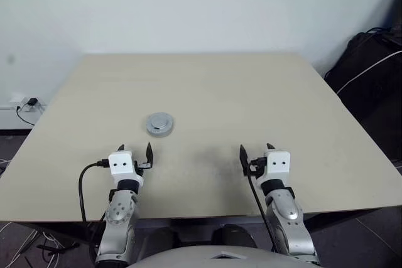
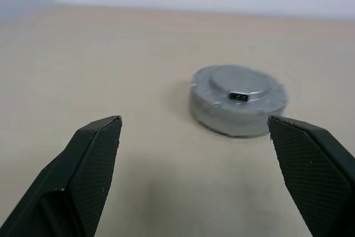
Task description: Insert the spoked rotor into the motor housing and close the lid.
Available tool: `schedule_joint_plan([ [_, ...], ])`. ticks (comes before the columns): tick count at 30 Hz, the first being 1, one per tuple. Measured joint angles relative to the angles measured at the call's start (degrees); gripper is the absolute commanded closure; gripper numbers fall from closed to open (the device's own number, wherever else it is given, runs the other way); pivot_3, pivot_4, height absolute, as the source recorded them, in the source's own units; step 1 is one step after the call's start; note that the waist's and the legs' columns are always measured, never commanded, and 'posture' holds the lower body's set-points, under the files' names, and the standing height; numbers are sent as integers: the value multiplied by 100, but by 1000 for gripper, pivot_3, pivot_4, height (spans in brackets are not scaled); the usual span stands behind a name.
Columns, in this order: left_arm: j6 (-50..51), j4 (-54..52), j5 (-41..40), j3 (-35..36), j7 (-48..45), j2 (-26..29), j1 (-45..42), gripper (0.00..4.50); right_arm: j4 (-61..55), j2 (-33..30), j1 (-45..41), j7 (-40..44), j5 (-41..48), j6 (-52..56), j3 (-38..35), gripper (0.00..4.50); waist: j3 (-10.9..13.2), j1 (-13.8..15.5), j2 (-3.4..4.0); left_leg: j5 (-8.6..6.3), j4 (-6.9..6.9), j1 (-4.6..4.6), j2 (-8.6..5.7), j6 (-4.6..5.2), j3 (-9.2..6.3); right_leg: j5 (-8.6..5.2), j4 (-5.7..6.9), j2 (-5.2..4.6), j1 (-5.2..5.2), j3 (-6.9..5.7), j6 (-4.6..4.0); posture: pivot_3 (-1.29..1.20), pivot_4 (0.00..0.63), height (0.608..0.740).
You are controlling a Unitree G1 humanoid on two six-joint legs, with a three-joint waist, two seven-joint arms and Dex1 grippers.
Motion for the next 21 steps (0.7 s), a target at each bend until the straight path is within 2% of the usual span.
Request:
schedule_joint_plan([
  [6,-72,29,-55,4,-293,8,40,47,-21,82,11,-92,-113,34,73,0,3,2,-2,0,1,0,1,2,-2,-6,4,0,0,-4,0,0,0,740],
  [21,-70,72,-6,77,-292,-10,-17,47,-580,183,50,-237,-368,600,293,0,10,2,-12,-2,3,0,0,6,-5,-5,2,0,4,-5,4,0,0,740],
])
